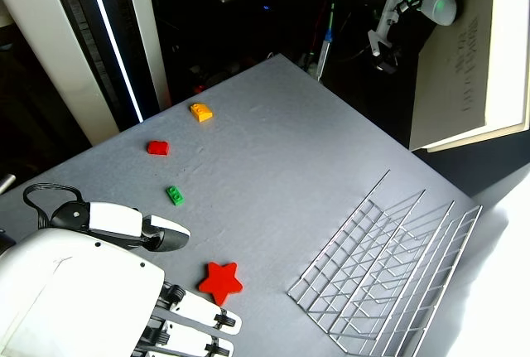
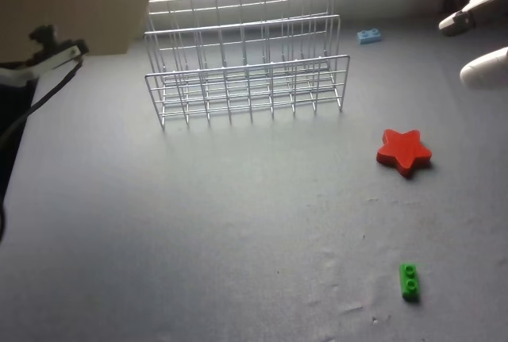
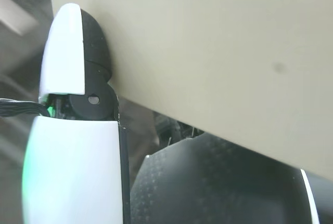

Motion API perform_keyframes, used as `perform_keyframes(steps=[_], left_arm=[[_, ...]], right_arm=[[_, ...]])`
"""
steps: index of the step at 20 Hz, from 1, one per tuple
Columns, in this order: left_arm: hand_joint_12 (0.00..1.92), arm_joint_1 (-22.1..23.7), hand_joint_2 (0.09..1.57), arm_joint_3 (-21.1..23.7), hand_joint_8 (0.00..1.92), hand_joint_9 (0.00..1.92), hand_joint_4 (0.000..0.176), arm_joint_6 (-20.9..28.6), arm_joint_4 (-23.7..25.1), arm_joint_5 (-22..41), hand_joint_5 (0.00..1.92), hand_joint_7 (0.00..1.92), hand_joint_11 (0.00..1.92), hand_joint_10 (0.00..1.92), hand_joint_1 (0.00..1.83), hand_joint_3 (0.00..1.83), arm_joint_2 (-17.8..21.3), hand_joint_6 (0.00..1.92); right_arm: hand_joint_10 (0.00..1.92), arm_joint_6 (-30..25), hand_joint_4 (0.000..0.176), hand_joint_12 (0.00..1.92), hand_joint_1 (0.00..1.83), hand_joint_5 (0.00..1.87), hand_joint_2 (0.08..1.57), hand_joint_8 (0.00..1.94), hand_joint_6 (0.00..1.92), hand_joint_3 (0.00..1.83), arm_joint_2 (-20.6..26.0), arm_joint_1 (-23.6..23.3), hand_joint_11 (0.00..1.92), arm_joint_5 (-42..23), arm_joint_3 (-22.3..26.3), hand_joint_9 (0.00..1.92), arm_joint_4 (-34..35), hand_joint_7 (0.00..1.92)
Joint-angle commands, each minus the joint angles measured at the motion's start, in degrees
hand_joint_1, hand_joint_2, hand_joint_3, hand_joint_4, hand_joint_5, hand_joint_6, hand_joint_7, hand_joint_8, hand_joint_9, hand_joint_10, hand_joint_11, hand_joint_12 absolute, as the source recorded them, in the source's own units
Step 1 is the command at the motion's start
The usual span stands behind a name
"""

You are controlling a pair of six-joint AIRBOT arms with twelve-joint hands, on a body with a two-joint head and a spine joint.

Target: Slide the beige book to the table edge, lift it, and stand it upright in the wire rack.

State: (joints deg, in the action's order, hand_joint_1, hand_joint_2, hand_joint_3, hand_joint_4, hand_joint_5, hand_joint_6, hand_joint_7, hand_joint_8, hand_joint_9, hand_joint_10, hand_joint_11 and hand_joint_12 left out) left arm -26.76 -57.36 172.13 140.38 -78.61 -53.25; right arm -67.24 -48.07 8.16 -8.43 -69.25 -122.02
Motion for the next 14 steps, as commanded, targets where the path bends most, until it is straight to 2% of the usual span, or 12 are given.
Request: perform_keyframes(steps=[1,4,8,10,12,14], left_arm=[[1.64,1.47,1.23,-0.1,1.37,0.68,0.0,0.73,0.62,-6.49,0.67,0.57,0.72,1.4,1.47,0.0,0.1,1.33],[1.67,2.7,1.22,-0.61,1.35,0.71,0.0,0.73,-0.18,-8.77,0.69,0.58,0.68,1.35,1.47,0.0,-1.52,1.32],[1.63,2.68,1.23,-2.5,1.37,0.67,0.0,0.73,-1.6,-18.32,0.68,0.57,0.72,1.39,1.47,0.0,-6.85,1.33],[1.62,3.22,1.21,-2.8,1.33,0.69,0.0,0.73,-1.95,-18.12,0.7,0.61,0.74,1.38,1.47,0.0,-7.35,1.28],[1.62,3.01,1.23,-0.87,1.39,0.66,0.0,0.73,-3.57,-18.13,0.68,0.54,0.74,1.41,1.47,0.0,-7.1,1.33],[1.59,3.03,1.22,-0.26,1.36,0.69,0.0,0.73,-4.16,-18.11,0.68,0.56,0.76,1.39,1.47,0.0,-7.1,1.32]], right_arm=[[0.0,0.24,0.0,1.08,0.25,0.4,1.15,0.0,0.0,0.0,0.69,-0.45,0.0,3.79,-0.18,0.4,0.8,0.39],[0.01,0.37,0.0,1.08,0.29,0.4,1.15,0.01,0.01,0.0,0.69,-0.47,0.01,3.91,-0.19,0.41,0.8,0.4],[0.01,0.96,0.0,1.07,0.28,0.4,1.15,0.01,0.01,0.0,0.72,-0.28,0.02,4.57,-0.5,0.41,0.8,0.4],[0.0,0.96,0.0,1.07,0.27,0.41,1.15,0.0,0.01,0.0,0.75,-0.01,0.0,4.66,-0.68,0.4,0.8,0.39],[0.0,0.99,0.0,1.08,0.27,0.41,1.15,0.0,0.01,0.0,0.91,0.23,0.01,4.65,-0.75,0.41,0.8,0.4],[0.01,0.99,0.0,1.09,0.29,0.42,1.15,0.01,0.01,0.0,0.92,0.16,0.03,4.66,-0.93,0.43,0.8,0.42]])
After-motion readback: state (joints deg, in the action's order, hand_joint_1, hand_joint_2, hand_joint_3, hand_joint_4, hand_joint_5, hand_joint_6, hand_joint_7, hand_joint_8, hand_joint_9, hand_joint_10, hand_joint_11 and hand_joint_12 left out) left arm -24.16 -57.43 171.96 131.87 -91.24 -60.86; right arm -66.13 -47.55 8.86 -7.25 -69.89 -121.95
